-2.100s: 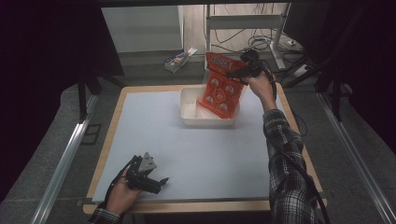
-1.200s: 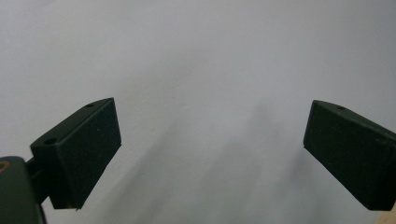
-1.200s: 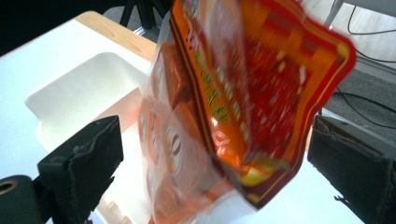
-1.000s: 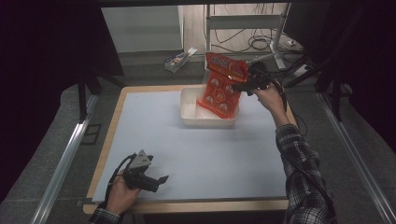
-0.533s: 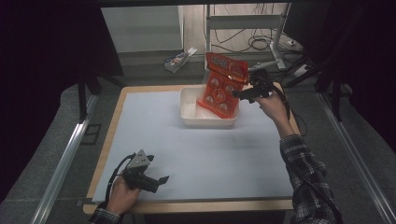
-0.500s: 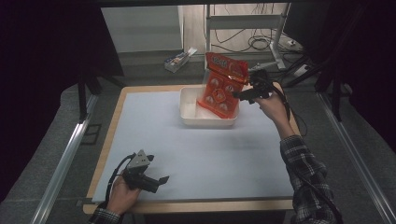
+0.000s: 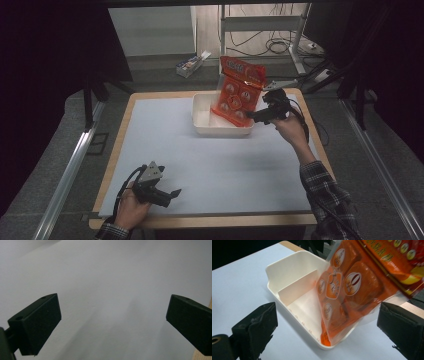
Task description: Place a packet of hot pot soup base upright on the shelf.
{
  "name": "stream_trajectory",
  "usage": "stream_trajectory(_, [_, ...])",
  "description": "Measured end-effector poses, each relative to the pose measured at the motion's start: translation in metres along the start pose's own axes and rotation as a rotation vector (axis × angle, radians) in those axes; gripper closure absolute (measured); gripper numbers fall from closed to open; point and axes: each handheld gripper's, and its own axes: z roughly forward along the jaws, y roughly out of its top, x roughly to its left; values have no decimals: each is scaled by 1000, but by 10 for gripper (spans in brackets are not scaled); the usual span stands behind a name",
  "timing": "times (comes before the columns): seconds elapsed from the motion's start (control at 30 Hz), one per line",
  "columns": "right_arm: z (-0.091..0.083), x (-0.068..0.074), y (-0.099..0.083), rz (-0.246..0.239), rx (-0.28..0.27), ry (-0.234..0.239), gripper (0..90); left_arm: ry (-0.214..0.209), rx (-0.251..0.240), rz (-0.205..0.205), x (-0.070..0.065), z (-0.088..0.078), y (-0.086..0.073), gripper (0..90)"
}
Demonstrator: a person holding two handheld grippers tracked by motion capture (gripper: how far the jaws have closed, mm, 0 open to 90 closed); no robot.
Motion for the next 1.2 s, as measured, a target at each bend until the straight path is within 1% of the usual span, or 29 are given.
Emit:
stream_trajectory(0.1, [1, 6, -6, 0, -4, 8, 32, 11, 6, 15, -1, 0, 0, 0])
stream_trajectory(0.3, [2, 16, -19, -12, -11, 5, 33, 15, 7, 24, -2, 0, 0, 0])
stream_trajectory(0.47, [0, 21, -31, 6, -29, 1, 37, 20, 9, 29, -2, 0, 1, 0])
stream_trajectory(0.53, [1, 22, -35, 6, -12, -4, 37, 23, 9, 30, -2, 0, 1, 0])
stream_trajectory(0.57, [0, 23, -37, 4, -12, -13, 37, 23, 9, 30, -3, 0, 1, 0])
stream_trajectory(0.63, [-1, 24, -40, 8, -11, -10, 37, 23, 6, 30, -3, 0, 1, 0])
stream_trajectory(0.73, [-5, 27, -45, 9, -7, -24, 37, 22, 7, 32, -3, 0, 1, 0])
stream_trajectory(0.9, [-13, 35, -51, 10, -19, -19, 37, 25, 14, 43, -5, 0, 2, 0])
stream_trajectory(1.03, [-21, 42, -53, 4, -18, -14, 42, 29, 20, 47, -6, 1, 2, 0])
stream_trajectory(1.2, [-32, 51, -57, 26, -43, -4, 45, 31, 21, 49, -6, 1, 2, 0])
